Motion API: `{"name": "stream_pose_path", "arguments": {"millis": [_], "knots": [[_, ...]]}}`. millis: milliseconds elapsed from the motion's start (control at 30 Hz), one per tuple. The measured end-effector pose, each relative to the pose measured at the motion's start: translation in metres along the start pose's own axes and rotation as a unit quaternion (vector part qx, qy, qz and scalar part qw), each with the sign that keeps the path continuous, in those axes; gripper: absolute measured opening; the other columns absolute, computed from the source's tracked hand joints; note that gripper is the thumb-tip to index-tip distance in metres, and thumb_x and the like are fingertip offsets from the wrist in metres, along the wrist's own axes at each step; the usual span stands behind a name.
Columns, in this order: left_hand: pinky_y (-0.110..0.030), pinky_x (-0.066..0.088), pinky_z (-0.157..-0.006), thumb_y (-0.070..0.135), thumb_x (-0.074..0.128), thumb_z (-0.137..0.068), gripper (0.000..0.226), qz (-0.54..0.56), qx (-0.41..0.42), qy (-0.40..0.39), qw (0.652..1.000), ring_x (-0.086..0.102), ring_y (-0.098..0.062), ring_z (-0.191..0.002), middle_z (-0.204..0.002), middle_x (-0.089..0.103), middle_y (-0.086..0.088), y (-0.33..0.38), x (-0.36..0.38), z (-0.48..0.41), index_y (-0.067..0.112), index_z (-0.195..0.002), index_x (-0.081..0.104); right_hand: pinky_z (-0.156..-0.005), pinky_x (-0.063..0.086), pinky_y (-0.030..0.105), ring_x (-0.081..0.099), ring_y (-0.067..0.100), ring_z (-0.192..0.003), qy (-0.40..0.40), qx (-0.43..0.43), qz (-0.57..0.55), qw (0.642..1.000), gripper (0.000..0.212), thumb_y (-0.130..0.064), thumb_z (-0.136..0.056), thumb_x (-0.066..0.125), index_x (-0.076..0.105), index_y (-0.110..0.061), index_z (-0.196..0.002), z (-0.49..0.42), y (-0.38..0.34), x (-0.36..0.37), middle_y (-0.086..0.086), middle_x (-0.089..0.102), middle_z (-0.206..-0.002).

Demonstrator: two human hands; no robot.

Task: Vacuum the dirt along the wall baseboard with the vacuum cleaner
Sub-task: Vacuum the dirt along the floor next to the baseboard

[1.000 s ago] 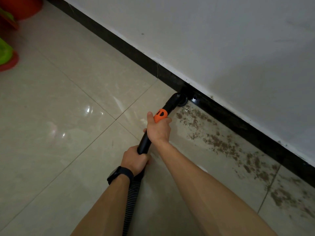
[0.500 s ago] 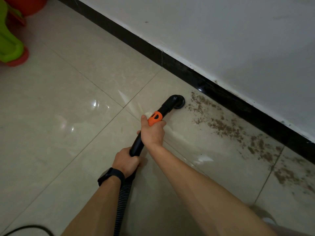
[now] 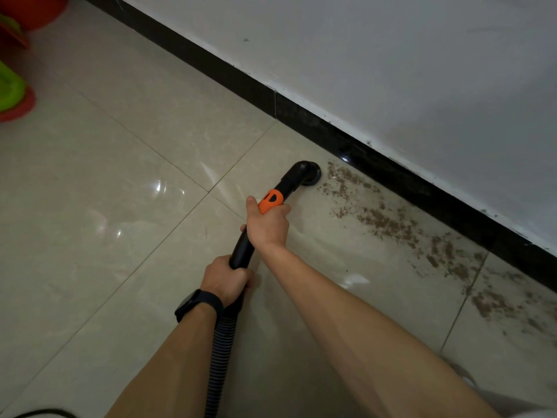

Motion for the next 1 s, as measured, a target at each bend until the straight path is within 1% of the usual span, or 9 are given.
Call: {"name": "stream_pose_path", "arguments": {"millis": [133,300,433,500,633,733,933,1000], "knots": [[-0.023,0.045,-0.048,0.012,0.070,-0.066,0.006,0.003,-0.001,0.001,1.000,0.065,-0.021,-0.056,-0.058,0.067,-0.001,0.010,0.008,-0.008,0.014,-0.068,0.065,-0.054,0.059,0.025,0.071,0.012,-0.058,0.010,0.000,0.009,1.000,0.047,-0.049,-0.100,0.061,0.036,-0.014,-0.121,-0.013,-0.005,-0.008,0.000,0.065,-0.082],[-0.026,0.048,-0.052,0.014,0.069,-0.065,0.007,0.020,-0.002,-0.002,1.000,0.067,-0.025,-0.061,-0.064,0.070,-0.006,0.026,0.019,-0.014,0.013,-0.072,0.067,-0.066,0.065,0.036,0.073,0.018,-0.063,0.012,-0.012,0.026,1.000,0.046,-0.047,-0.101,0.061,0.036,-0.013,-0.120,-0.029,-0.015,-0.018,0.001,0.064,-0.080],[-0.023,0.046,-0.048,0.012,0.069,-0.068,0.004,0.026,-0.003,-0.004,1.000,0.066,-0.022,-0.057,-0.059,0.068,-0.003,0.038,0.027,-0.021,0.013,-0.070,0.066,-0.071,0.065,0.041,0.075,0.023,-0.070,0.021,-0.016,0.038,0.999,0.045,-0.048,-0.101,0.060,0.033,-0.015,-0.117,-0.038,-0.023,-0.026,0.003,0.065,-0.083],[-0.023,0.046,-0.049,0.012,0.070,-0.068,0.004,0.026,-0.005,-0.004,1.000,0.065,-0.022,-0.058,-0.060,0.068,-0.003,0.042,0.029,-0.025,0.013,-0.070,0.066,-0.073,0.065,0.044,0.075,0.025,-0.073,0.024,-0.014,0.043,0.999,0.045,-0.047,-0.101,0.059,0.033,-0.015,-0.117,-0.043,-0.026,-0.029,0.005,0.065,-0.086],[-0.024,0.048,-0.049,0.010,0.070,-0.067,0.005,0.027,-0.007,-0.005,1.000,0.066,-0.023,-0.058,-0.059,0.069,-0.003,0.043,0.033,-0.027,0.011,-0.071,0.068,-0.073,0.065,0.046,0.075,0.029,-0.077,0.024,-0.011,0.061,0.998,0.048,-0.049,-0.101,0.059,0.035,-0.013,-0.121,-0.045,-0.025,-0.030,0.012,0.069,-0.097],[-0.026,0.050,-0.050,0.009,0.070,-0.068,0.005,0.022,0.000,-0.002,1.000,0.066,-0.024,-0.058,-0.062,0.070,-0.006,0.043,0.033,-0.026,0.011,-0.072,0.067,-0.073,0.065,0.046,0.075,0.030,-0.078,0.024,-0.009,0.056,0.998,0.048,-0.049,-0.101,0.058,0.035,-0.012,-0.123,-0.045,-0.023,-0.031,0.013,0.069,-0.099],[-0.030,0.053,-0.055,0.010,0.069,-0.071,0.004,-0.001,0.007,-0.007,1.000,0.067,-0.026,-0.062,-0.068,0.071,-0.010,0.031,0.024,-0.018,0.008,-0.074,0.067,-0.071,0.065,0.044,0.074,0.028,-0.076,0.031,-0.002,0.041,0.999,0.048,-0.049,-0.101,0.058,0.036,-0.013,-0.123,-0.030,-0.015,-0.025,0.010,0.068,-0.095],[-0.035,0.056,-0.061,0.010,0.069,-0.071,0.005,-0.011,0.005,-0.005,1.000,0.068,-0.028,-0.066,-0.071,0.072,-0.012,0.022,0.017,-0.013,0.007,-0.075,0.067,-0.068,0.065,0.041,0.074,0.026,-0.074,0.027,0.004,0.027,0.999,0.048,-0.049,-0.101,0.058,0.035,-0.013,-0.123,-0.021,-0.007,-0.019,0.009,0.068,-0.093]]}}
Point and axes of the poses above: each hand's wrist, its own z-axis away from the middle knuckle, its own x-axis out of the palm, y = z × x, the point moved 6 cm from there along -z, towards the middle knuckle
